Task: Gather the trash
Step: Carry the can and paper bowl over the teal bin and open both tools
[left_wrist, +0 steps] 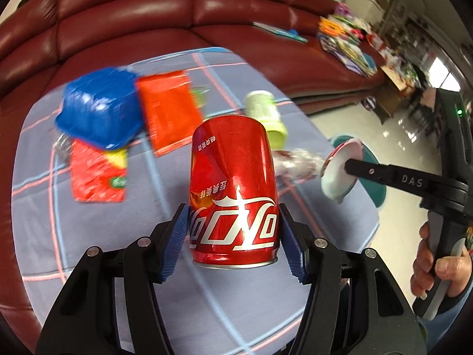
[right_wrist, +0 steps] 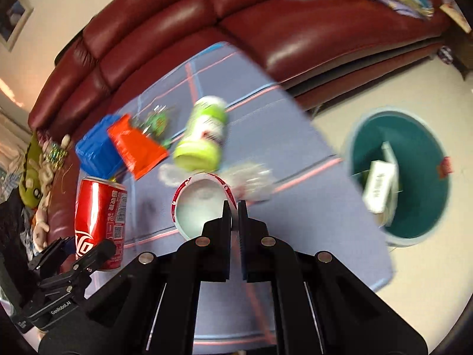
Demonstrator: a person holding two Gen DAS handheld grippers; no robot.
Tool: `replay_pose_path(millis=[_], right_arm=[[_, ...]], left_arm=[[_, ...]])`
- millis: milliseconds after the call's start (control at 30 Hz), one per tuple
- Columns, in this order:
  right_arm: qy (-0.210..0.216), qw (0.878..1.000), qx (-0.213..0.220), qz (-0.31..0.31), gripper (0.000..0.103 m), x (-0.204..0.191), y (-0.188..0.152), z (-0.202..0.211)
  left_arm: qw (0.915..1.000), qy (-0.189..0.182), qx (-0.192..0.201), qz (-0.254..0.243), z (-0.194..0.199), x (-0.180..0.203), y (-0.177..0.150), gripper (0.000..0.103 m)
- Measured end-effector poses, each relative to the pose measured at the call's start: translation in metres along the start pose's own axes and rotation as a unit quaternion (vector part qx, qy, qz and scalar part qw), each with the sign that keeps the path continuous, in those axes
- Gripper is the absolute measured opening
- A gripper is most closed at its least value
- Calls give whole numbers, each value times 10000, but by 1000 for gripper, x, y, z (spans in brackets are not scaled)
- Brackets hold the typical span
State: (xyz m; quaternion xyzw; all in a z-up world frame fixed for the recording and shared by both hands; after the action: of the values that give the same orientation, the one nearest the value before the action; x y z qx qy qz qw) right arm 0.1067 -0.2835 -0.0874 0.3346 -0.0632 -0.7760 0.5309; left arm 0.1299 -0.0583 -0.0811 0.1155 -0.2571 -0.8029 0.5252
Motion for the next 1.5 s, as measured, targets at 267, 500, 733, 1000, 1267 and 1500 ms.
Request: replay_pose_path(millis=[267,500,733,1000,1267,1500], right_arm=[[-277,9963,634,-507,5,84,11,60],[-431,9913,925,-826,5,142,10,95],[-607,9847,1069,-1234,5,195,5,108],[-829,9793,1050,-1516,5,237,0,115],[-1061,9756,998,-1645,5,263,4,119],[-1045,9772,868,-1631,5,263,10,105]], left_arm=[[9956,-376,-17,-856,-7,100,21,61],[9898,-580,-114,-1296,-27,178,38,61],[9799,-885,-464,-1727,-64,246,49,61],[9674,-1009,-911,-2139,-117,307,44,61],[9608,-1085,-1289,-2203,-162,335,38,72],[9683,-911,-1042,-2078,-162,319,49,92]])
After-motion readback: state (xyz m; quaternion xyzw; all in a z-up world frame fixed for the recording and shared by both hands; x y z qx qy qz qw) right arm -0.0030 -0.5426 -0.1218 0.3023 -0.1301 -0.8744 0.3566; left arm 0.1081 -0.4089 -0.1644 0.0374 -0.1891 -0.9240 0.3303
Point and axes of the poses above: each gripper's, at about its wrist camera, not at the fingertips, and z roughly against the way its jaws point, x to its right, y to its top, the point moved 3 cm from there along -z, roughly the way its jaws point, and after that the axes turned 6 degrees about y, right-handed, at the moved point
